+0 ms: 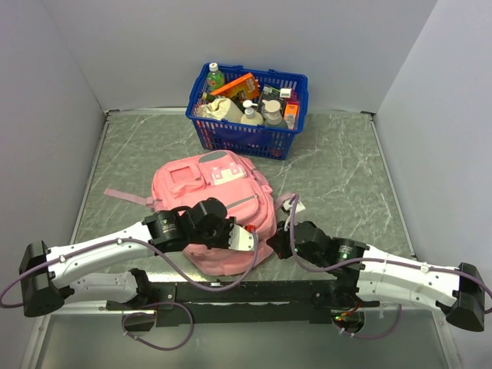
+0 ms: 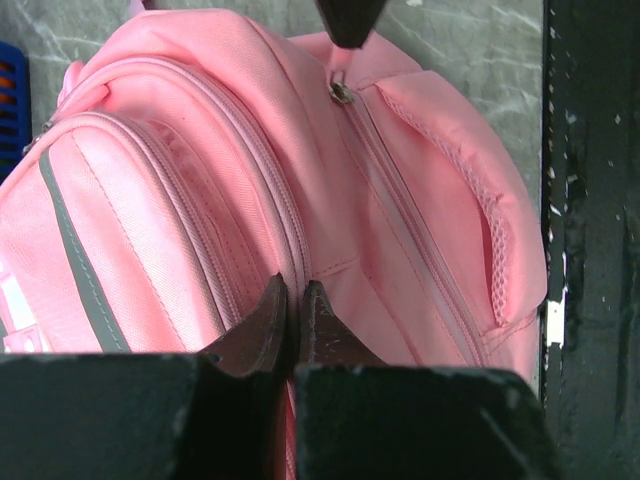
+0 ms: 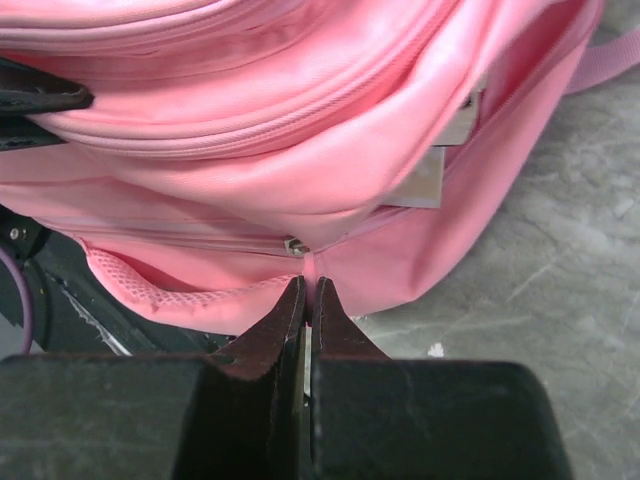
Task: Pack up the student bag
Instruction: Zip the student bag at the center of the board.
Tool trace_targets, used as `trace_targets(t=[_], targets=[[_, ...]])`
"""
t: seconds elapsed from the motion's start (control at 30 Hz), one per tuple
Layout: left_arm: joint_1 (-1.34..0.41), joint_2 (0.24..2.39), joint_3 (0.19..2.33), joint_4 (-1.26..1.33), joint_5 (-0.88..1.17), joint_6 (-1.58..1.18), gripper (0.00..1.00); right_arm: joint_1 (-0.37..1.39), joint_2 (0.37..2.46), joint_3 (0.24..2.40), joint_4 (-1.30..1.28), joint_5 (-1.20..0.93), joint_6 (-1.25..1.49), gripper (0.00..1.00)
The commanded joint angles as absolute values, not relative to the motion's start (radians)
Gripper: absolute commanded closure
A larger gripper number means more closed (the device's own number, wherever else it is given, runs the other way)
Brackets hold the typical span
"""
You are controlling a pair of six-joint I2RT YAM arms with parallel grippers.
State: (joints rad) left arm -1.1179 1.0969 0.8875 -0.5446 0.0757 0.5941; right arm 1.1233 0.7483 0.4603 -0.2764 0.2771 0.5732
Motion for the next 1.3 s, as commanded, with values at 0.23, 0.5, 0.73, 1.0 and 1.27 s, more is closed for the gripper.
trace_targets(t=[0.23,0.5,0.73,1.0,1.27], targets=[[-1.124,0.959,0.893,-1.087,0.193,0.828,0.99,1.095,0.730,0.587,-0.387,0.580,0.505,1.00],[-0.991,0.871,0.897,-1.287,0.098,0.966,0.99,1.080,0.798,0.661,-0.273,0.548,0.422,1.00],[-0.844,0.816,0.897,-1.220,0.003,1.045,0.99,1.075,0.784,0.739,-0.177,0.575,0.316,1.00],[-0.693,0.839,0.910,-1.192,0.002,1.127,0.99,1.075,0.761,0.801,-0.210,0.545,0.293,1.00],[-0.525,0.891,1.058,-1.131,0.024,1.170,0.99,1.255,0.900,0.782,-0.103,0.532,0.306,1.00]])
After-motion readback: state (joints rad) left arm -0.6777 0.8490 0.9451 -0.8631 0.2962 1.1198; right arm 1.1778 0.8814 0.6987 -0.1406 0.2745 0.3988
